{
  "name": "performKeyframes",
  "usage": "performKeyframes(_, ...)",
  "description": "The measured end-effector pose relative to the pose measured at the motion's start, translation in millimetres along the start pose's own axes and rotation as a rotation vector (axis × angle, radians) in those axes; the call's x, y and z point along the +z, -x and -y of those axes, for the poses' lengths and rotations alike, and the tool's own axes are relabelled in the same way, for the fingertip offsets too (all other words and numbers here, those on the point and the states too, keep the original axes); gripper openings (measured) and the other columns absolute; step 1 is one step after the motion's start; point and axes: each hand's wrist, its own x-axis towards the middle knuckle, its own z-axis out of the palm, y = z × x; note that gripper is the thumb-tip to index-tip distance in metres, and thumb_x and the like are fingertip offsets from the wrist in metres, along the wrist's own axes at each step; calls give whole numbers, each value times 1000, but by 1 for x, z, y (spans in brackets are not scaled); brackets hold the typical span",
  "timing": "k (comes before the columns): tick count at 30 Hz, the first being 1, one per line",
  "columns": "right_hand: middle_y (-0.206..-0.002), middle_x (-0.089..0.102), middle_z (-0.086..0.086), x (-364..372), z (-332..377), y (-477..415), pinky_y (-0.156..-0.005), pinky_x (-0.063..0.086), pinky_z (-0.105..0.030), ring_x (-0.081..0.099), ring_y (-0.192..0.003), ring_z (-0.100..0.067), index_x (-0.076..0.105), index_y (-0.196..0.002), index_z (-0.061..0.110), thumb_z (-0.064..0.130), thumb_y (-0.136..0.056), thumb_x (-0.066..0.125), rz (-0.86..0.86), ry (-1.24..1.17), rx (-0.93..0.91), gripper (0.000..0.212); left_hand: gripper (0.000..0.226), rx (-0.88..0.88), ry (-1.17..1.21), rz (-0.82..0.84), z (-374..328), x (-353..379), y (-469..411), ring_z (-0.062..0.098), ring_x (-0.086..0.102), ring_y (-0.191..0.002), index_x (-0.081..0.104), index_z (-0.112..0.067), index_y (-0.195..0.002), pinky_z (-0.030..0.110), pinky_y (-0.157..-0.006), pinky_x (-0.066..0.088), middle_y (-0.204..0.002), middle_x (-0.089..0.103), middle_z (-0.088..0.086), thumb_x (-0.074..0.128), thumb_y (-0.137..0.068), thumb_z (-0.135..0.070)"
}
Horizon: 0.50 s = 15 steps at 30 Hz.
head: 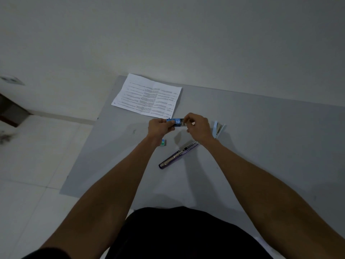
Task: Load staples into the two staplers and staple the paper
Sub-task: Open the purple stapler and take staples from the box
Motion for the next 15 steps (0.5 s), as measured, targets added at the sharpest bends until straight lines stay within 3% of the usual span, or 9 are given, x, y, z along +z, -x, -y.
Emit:
performKeyframes(3, -106, 73, -7, 2, -1, 2, -84, 54, -38, 67, -93, -23, 71, -109, 15, 8, -92, 51, 33, 99, -54, 28, 12, -1, -11, 1, 0, -1, -1, 24, 68, -70, 63, 1, -72, 30, -77, 60, -80, 68, 17, 72, -81, 0)
performKeyframes(5, -111, 72, -9, 2, -2, 3, -86, 52, -37, 65, -96, -24, 70, -114, 13, 9, -93, 49, 59, 136, -54, 29, 11, 5, -29, 2, 0, -1, -1, 23, 67, -69, 63, 2, -75, 27, -74, 60, -80, 68, 17, 72, -81, -1)
performKeyframes(10, -101, 69, -7, 2, -6, 0, -78, 48, -32, 59, -89, -19, 69, -95, 11, 12, -88, 60, 71, 93, 4, 11, 14, 12, -70, 7, 6, -2, 0, 19, 68, -67, 65, 7, -85, 26, -72, 60, -84, 69, 19, 73, -81, -3)
performKeyframes(15, -90, 69, -5, -4, -3, -4, -65, 45, -18, 61, -80, -17, 67, -81, 10, 9, -81, 67, 26, -84, 107, 1, 12, 24, -97, -2, 8, -2, -1, 18, 66, -61, 64, -1, -74, 23, -68, 59, -76, 67, 17, 74, -80, -4)
